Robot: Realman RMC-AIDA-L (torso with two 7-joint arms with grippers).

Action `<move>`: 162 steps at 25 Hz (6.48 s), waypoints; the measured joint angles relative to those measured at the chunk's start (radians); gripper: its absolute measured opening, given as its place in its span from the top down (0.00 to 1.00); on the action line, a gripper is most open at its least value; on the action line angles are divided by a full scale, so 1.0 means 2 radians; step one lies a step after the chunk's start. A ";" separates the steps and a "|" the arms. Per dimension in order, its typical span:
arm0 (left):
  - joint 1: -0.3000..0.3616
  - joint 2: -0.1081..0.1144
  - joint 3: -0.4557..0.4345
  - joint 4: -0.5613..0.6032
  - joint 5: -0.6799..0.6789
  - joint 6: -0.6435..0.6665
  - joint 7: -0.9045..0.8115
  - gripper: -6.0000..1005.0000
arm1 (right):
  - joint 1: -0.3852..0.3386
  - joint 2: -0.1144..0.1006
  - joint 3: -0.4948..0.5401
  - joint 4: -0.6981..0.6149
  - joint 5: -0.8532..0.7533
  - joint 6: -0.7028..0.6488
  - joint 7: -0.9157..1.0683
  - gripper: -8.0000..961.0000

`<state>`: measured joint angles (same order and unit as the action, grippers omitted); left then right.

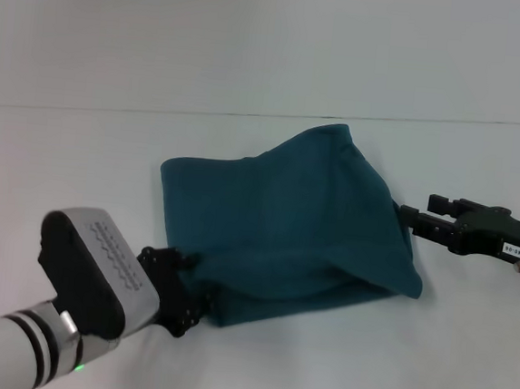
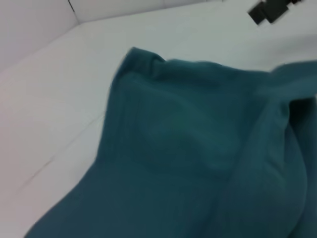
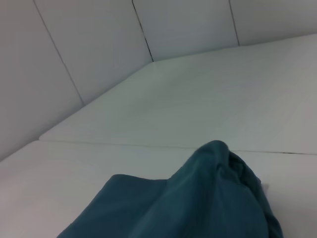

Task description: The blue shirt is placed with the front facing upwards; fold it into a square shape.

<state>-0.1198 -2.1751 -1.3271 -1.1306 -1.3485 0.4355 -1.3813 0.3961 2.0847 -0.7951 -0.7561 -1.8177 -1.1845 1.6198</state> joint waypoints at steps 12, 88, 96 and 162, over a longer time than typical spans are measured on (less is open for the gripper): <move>0.018 0.000 -0.093 -0.042 -0.003 0.155 -0.020 0.81 | 0.000 -0.003 0.000 0.000 0.000 -0.001 0.003 0.28; -0.058 0.002 -0.130 0.167 -0.425 0.224 0.227 0.93 | 0.213 0.008 -0.146 0.274 0.272 0.351 -0.282 0.96; -0.062 0.002 -0.129 0.177 -0.425 0.226 0.227 0.93 | 0.225 0.005 -0.146 0.270 0.272 0.402 -0.238 0.95; -0.241 0.088 -0.219 0.280 -0.084 0.240 -0.451 0.10 | 0.007 0.000 -0.108 0.165 0.391 0.086 -0.348 0.95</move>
<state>-0.6022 -1.9984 -1.7644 -0.5696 -1.5168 0.9154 -2.2828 0.4102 2.0847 -1.0109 -0.4268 -1.0354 -1.0118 0.9240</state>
